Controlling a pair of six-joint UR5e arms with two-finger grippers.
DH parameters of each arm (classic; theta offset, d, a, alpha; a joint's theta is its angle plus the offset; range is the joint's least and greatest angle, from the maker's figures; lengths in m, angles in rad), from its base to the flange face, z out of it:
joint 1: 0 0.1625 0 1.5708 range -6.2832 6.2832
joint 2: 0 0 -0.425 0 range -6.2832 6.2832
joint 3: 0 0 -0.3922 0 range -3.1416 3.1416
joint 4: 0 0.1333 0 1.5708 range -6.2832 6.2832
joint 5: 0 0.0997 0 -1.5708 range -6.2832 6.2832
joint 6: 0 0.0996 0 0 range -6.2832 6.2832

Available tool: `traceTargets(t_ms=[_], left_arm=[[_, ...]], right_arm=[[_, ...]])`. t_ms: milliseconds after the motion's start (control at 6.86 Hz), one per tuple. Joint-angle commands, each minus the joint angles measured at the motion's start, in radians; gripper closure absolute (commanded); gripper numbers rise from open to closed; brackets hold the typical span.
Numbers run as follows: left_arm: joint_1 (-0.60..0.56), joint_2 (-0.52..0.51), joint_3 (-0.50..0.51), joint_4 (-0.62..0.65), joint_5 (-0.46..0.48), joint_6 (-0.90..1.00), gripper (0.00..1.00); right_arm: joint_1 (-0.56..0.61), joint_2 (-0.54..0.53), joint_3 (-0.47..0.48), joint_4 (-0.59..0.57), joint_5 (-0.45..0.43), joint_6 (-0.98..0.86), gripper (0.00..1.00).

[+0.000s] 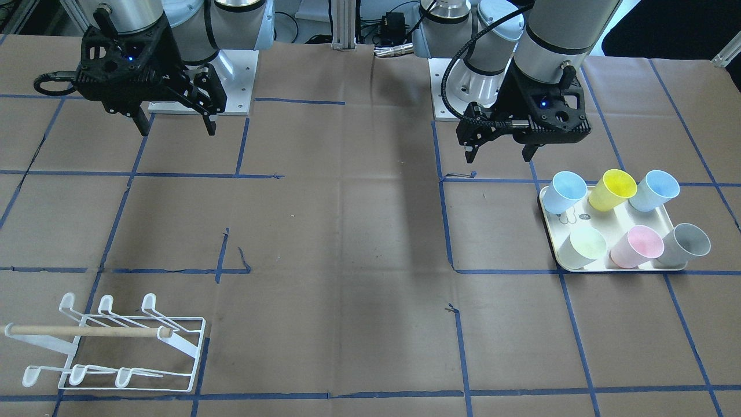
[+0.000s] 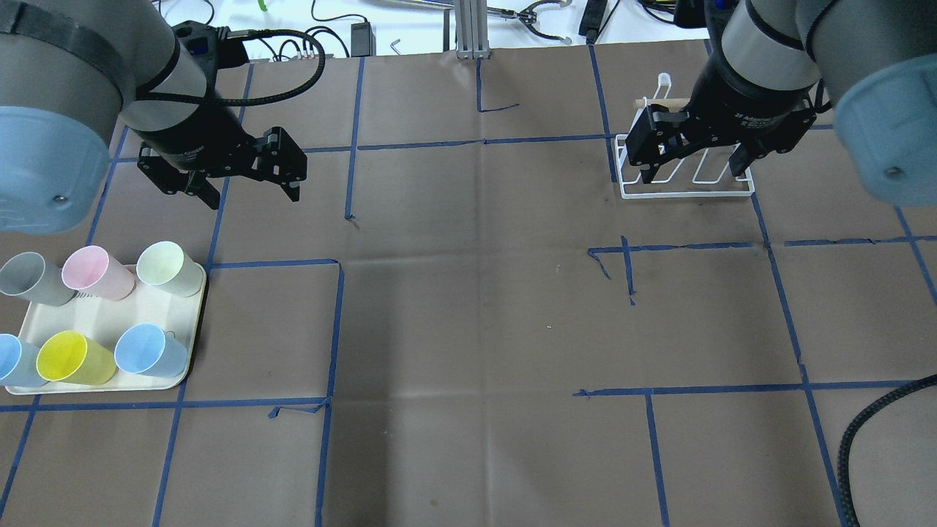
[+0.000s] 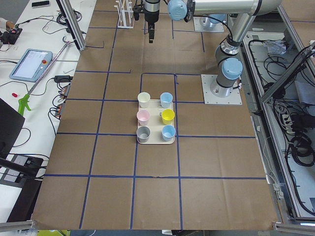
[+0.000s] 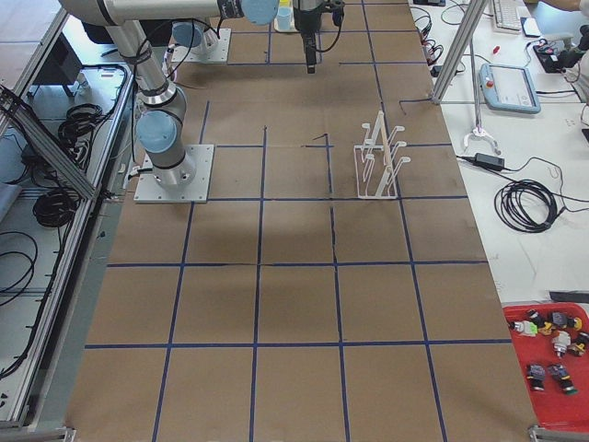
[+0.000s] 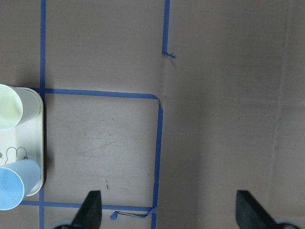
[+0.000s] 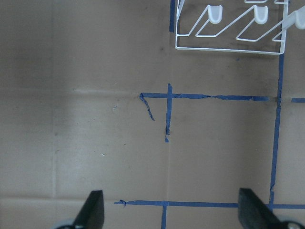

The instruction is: Transfer IKEA cup to right arm and place on rack

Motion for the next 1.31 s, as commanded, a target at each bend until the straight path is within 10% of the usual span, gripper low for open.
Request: traceTargets(t_ms=[0, 1166], left_arm=[[0.000, 0.000, 0.002, 0.000, 0.000, 0.000, 0.00], [0.009, 0.004, -0.004, -0.003, 0.004, 0.014, 0.00]], right_arm=[[0.000, 0.000, 0.000, 0.000, 0.000, 0.000, 0.00], [0.000, 0.002, -0.005, 0.000, -0.017, -0.002, 0.00]])
